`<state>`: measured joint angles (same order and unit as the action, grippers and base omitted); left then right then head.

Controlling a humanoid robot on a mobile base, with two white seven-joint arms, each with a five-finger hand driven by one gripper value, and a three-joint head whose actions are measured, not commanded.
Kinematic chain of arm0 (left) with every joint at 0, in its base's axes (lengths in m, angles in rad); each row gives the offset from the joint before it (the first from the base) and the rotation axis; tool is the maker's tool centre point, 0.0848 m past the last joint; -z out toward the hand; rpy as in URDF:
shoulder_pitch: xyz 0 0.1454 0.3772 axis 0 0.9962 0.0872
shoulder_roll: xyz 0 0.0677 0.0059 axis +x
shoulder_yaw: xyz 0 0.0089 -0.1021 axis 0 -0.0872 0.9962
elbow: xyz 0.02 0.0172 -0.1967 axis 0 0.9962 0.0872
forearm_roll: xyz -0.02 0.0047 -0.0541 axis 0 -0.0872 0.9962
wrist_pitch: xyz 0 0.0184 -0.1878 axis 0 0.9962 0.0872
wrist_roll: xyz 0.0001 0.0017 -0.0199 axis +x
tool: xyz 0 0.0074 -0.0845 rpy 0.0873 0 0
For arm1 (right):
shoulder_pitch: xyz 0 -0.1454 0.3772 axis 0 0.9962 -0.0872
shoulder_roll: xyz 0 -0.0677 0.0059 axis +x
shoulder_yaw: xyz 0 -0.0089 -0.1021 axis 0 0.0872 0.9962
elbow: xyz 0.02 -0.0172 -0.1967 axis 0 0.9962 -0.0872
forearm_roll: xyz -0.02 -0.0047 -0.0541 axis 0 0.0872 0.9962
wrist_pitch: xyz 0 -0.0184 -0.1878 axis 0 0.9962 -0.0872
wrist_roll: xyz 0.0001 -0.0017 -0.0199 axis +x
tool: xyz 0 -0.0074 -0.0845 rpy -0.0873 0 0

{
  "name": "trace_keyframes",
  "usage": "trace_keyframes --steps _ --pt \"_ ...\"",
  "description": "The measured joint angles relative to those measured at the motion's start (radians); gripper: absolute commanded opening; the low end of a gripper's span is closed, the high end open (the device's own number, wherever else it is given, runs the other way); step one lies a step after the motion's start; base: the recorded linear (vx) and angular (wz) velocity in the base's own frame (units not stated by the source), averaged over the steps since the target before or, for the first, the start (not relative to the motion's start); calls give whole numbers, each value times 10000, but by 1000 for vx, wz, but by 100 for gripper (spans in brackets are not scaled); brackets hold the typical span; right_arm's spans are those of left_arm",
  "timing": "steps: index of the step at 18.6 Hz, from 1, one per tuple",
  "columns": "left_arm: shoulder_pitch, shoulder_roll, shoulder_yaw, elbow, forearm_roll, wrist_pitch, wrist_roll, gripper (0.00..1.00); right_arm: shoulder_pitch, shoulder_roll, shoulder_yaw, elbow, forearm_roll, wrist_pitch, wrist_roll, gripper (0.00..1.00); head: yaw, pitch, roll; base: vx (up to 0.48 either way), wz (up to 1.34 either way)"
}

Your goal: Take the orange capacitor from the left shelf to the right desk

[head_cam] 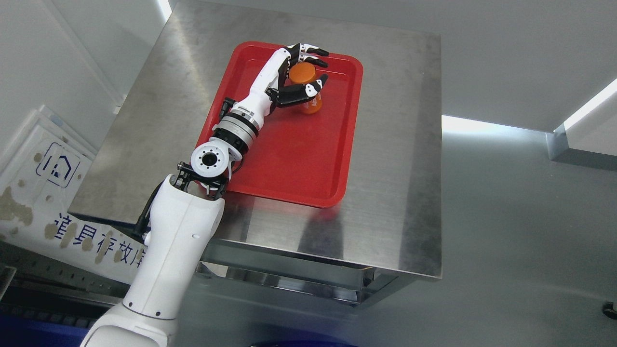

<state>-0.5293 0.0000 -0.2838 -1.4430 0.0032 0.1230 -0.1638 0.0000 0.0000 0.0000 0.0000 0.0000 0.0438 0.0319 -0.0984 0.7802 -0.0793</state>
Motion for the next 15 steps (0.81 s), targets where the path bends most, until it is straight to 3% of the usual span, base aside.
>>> trace_keyframes --steps 5,12,15 --pt "-646 0 185 25 -12 224 -1 99 0 0 0 0 0 -3 0 100 0 0 0 0 0" --pt "-1840 3 1544 46 244 679 -25 100 0 0 0 0 0 -52 0 100 0 0 0 0 0" --pt "-1961 197 2487 68 400 926 -579 100 0 0 0 0 0 -57 0 100 0 0 0 0 0"
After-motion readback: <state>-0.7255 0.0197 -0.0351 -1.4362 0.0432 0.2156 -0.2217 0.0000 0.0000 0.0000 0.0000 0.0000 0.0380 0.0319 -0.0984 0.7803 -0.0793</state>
